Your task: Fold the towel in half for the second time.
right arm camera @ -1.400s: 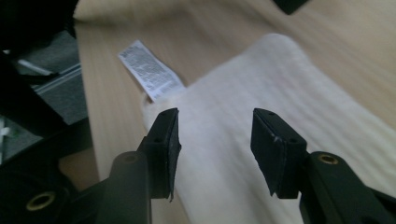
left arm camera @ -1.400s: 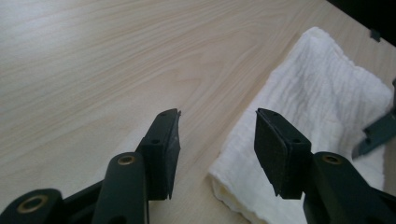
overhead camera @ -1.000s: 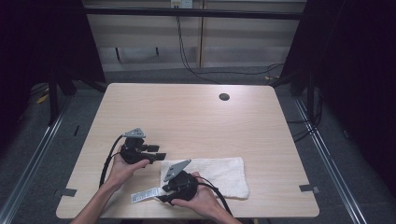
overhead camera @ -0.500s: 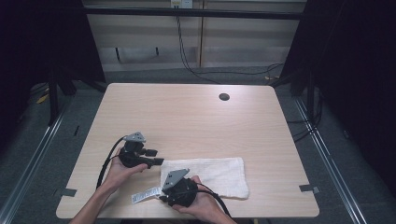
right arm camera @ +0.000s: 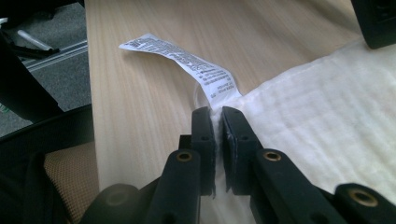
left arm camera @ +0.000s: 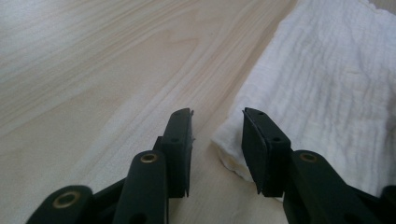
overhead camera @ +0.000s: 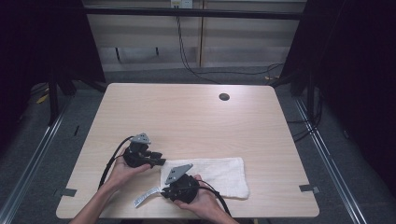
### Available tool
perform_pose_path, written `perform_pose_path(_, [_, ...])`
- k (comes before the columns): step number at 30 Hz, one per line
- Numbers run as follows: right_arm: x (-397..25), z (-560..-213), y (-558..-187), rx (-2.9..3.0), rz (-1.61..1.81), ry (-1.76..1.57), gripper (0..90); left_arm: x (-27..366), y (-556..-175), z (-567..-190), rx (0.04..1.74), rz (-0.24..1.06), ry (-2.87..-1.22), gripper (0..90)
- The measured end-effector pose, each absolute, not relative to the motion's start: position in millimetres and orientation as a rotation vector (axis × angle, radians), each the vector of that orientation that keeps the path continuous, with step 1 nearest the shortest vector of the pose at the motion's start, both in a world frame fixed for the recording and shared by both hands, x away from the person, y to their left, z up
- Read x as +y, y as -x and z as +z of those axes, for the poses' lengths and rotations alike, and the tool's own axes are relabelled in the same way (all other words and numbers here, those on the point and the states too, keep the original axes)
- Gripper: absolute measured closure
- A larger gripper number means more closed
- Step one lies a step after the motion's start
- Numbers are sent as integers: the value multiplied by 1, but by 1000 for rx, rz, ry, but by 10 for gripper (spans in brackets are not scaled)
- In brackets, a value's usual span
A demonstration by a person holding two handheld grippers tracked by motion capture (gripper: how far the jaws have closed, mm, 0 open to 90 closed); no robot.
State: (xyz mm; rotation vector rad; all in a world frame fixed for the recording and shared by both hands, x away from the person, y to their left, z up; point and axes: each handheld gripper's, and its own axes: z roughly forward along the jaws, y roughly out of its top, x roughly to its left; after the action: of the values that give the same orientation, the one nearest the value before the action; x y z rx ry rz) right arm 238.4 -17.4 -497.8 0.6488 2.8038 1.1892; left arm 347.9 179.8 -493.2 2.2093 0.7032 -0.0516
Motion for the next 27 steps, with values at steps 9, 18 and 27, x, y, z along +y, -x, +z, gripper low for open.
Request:
perform_pose_path(9, [-17,-497,-241,2820,1199,-715,835,173,-346,-498,660,-69,-2250,676])
perform_pose_path(18, [-18,-497,-244,2841,1227,-813,840,166,-339,-497,627,-63,-2279,841])
perform_pose_path(27, [-21,-488,-245,2821,1299,-837,842,177,-345,-490,711,-147,-2125,862])
